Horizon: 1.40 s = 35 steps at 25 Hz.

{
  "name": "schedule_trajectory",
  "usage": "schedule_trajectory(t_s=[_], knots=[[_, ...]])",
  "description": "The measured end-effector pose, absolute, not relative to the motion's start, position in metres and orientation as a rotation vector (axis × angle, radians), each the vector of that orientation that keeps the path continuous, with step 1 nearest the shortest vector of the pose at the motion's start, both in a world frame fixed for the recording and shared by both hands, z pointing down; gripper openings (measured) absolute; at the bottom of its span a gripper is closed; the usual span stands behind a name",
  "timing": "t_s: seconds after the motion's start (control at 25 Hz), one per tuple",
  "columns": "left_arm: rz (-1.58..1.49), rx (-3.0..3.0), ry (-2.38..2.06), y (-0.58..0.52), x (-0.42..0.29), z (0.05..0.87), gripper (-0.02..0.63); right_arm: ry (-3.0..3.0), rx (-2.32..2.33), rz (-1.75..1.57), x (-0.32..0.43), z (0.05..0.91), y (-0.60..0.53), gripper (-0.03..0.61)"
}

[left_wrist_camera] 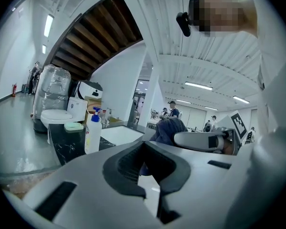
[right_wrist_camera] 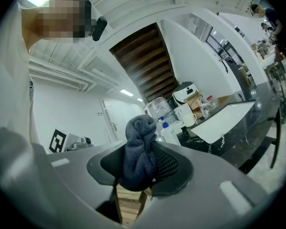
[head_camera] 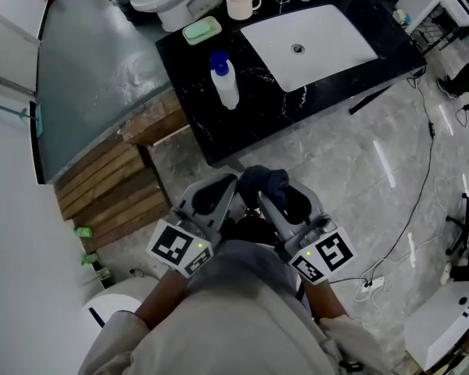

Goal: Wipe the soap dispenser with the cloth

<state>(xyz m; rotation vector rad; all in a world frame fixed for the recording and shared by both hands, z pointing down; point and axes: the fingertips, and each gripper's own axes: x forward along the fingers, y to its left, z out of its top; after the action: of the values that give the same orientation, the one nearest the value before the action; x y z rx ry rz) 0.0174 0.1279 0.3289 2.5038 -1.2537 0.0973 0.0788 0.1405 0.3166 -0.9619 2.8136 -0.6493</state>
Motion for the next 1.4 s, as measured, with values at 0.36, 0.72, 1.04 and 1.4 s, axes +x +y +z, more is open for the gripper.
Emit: schedule_trajectory(t_s=[0.36,0.72,1.04,1.4], knots=[[0.121,2.539,-1.333,0.100,0.012,0.319,0.008,2.770,-0.955,-0.648,0.090,0.314,0.129,0.130],[0.096,2.572,-1.384,0.065,0.000,0.309,0.008,2.783,-0.949,-0.625,0.084,0.308,0.109,0.130],[0.109,2.600,-1.401,0.031,-0.018,0.309,0.008,2.798,-0.966,-0.614,0.068,0.307,0.085,0.130],[0.143,2.669,-1.376,-0.024,-0.046,0.316,0.009,2.780,-1.082,-0.628,0.039,0.312,0.048,0.130]])
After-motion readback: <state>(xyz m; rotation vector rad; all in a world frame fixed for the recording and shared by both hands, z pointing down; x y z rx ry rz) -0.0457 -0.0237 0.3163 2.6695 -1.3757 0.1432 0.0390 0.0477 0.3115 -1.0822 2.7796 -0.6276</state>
